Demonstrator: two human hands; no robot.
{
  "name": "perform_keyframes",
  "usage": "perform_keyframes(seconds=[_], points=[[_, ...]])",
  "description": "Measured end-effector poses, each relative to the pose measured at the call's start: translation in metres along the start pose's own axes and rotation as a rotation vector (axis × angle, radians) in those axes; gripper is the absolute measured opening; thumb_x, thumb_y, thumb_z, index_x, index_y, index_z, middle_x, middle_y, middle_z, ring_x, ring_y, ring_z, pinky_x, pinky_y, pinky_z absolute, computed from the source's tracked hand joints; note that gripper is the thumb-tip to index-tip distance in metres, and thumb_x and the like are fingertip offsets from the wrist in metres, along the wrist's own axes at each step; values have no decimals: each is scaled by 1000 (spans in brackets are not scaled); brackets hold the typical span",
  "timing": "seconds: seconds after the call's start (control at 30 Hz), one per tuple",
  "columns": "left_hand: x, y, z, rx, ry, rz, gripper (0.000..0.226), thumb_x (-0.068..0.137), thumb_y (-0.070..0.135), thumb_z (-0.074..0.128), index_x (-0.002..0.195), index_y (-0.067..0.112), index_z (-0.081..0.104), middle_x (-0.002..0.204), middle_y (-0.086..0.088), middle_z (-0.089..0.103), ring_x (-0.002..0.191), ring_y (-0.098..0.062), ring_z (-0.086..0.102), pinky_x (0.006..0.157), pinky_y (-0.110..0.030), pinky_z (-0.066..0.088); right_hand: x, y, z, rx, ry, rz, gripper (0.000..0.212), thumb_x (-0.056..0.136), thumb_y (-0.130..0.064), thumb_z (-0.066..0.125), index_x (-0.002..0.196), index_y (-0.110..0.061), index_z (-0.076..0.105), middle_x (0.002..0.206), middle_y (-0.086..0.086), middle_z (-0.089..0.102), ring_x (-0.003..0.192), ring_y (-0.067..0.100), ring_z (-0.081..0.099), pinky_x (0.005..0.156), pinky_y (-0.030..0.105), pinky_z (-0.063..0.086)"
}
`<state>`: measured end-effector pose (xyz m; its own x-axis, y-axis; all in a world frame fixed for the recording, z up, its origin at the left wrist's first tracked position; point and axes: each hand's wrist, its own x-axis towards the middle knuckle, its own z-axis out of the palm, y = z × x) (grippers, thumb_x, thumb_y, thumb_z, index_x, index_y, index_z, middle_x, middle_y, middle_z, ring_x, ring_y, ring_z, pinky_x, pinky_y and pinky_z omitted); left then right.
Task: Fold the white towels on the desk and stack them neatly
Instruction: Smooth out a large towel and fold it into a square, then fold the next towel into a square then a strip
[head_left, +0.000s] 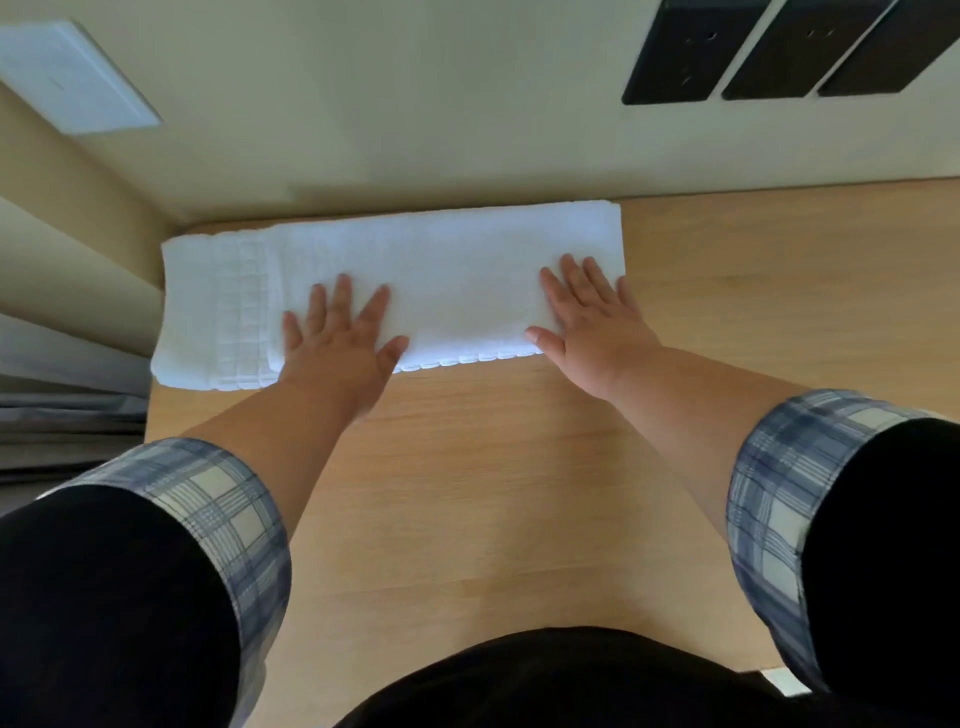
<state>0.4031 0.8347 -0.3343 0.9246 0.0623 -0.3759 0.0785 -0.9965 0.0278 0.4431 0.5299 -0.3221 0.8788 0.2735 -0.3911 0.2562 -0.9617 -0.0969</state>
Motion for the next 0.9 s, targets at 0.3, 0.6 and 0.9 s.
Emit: perform_keyframes(seconds=[0.3, 0.6, 0.9], points=[[-25, 27, -49, 133, -15, 41, 72, 96, 63, 10, 157, 27, -6, 165, -11, -8, 151, -31, -7, 121, -50, 3, -58, 38, -42, 217, 3, 307, 81, 95, -70, 15, 159, -24, -2, 167, 0, -7, 152, 18, -10, 123, 45, 1], [-73, 194, -131, 206, 109, 498, 67, 101, 56, 24, 156, 20, 19, 164, -7, 15, 151, -26, 9, 121, -42, 10, -196, 134, -112, 195, 108, 478, 79, 97, -68, 23, 160, -24, 6, 167, 0, 2, 153, 20, -9, 123, 48, 3], [-211, 428, -176, 80, 193, 774, 67, 99, 60, 34, 154, 23, 28, 159, -5, 31, 144, -25, 30, 115, -41, 29, -442, 262, -120, 260, 183, 674, 88, 96, -63, 45, 160, -17, 5, 167, 8, 8, 153, 24, 3, 123, 39, 12]])
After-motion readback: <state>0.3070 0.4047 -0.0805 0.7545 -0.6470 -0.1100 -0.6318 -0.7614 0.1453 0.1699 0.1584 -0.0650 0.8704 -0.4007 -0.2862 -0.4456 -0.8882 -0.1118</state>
